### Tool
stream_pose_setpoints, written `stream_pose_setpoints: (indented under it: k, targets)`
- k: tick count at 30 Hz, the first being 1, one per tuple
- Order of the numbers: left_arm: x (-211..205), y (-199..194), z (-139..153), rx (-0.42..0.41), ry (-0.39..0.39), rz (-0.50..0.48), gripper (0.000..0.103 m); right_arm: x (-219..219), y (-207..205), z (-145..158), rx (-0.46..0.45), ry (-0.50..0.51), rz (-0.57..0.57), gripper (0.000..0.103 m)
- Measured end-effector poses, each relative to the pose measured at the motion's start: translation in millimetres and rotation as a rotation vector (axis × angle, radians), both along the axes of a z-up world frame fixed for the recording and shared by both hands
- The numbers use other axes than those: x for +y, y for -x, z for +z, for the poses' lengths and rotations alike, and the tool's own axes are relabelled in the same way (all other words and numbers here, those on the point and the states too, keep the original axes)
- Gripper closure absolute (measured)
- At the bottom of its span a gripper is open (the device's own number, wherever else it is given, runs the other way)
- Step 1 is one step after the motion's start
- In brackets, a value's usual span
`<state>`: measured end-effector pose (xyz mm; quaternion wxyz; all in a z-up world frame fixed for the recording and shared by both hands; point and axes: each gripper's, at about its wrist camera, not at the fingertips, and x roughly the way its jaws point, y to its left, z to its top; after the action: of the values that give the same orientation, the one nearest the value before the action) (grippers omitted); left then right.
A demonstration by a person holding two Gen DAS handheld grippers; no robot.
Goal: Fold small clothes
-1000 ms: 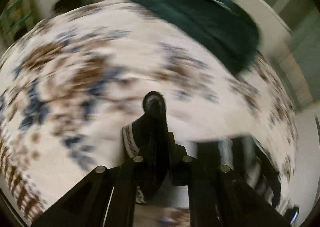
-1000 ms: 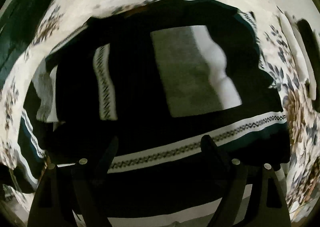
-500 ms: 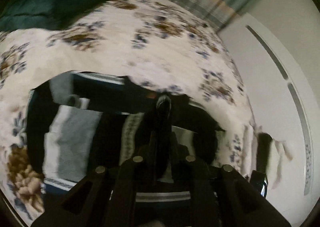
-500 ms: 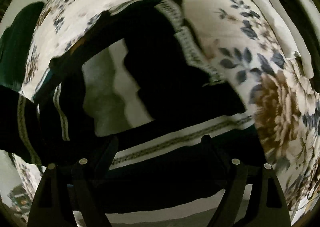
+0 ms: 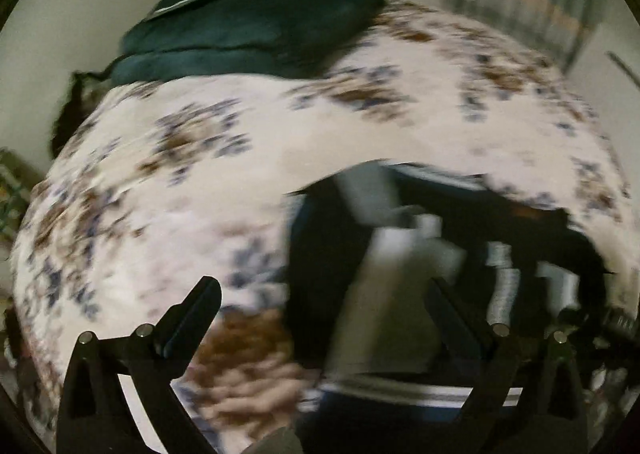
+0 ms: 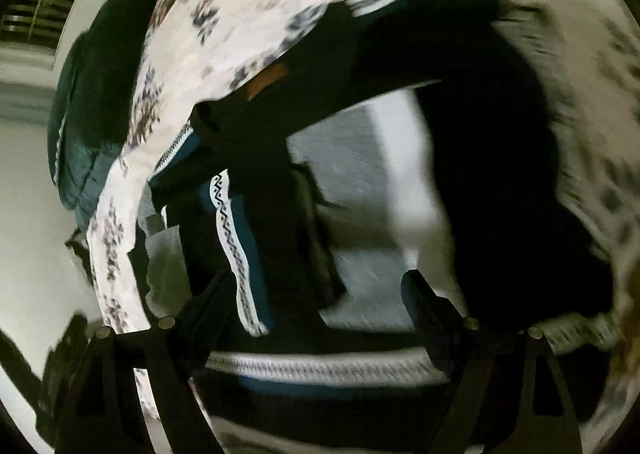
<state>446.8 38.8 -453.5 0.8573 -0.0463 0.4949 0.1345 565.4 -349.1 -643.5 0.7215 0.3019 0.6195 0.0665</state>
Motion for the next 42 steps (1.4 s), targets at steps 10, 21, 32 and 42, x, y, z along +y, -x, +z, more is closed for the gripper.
stream_pose_setpoints:
  k: [10,21,32,42]
  targets:
    - [37.7,14.6,-10.0,0.026,0.010,0.134,0.000,16.4,-15.4,47.5,-0.149,0.189,0.043,0.095]
    - [-17.8,-74.4,-42.1,0.032,0.001,-0.034,0.000,-100.2,-14.8,31.3,-0.012,0.340,-0.068,0.095]
    - [-33.7,-96.0,-68.7,0.097,-0.055,-0.180,0.000,-97.6,9.0,53.6,-0.109,0.424,-0.160,0.048]
    - [-12.1,-107.0,-125.5,0.222,0.053,-0.158,0.000,-48.5,-12.5,-22.8,0.045,0.328,-0.038,0.053]
